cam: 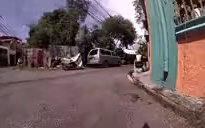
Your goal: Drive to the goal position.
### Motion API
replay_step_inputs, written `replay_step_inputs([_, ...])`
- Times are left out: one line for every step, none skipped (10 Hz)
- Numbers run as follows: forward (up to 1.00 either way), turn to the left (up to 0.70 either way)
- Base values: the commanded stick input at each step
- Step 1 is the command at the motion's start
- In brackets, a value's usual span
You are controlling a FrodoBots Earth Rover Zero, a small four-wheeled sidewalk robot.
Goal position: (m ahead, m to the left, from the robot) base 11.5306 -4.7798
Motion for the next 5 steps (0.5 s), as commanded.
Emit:
replay_step_inputs([0.7,0.0])
replay_step_inputs([0.7,0.0])
replay_step_inputs([0.7,0.0])
replay_step_inputs([0.7,0.0])
replay_step_inputs([0.7,0.0])
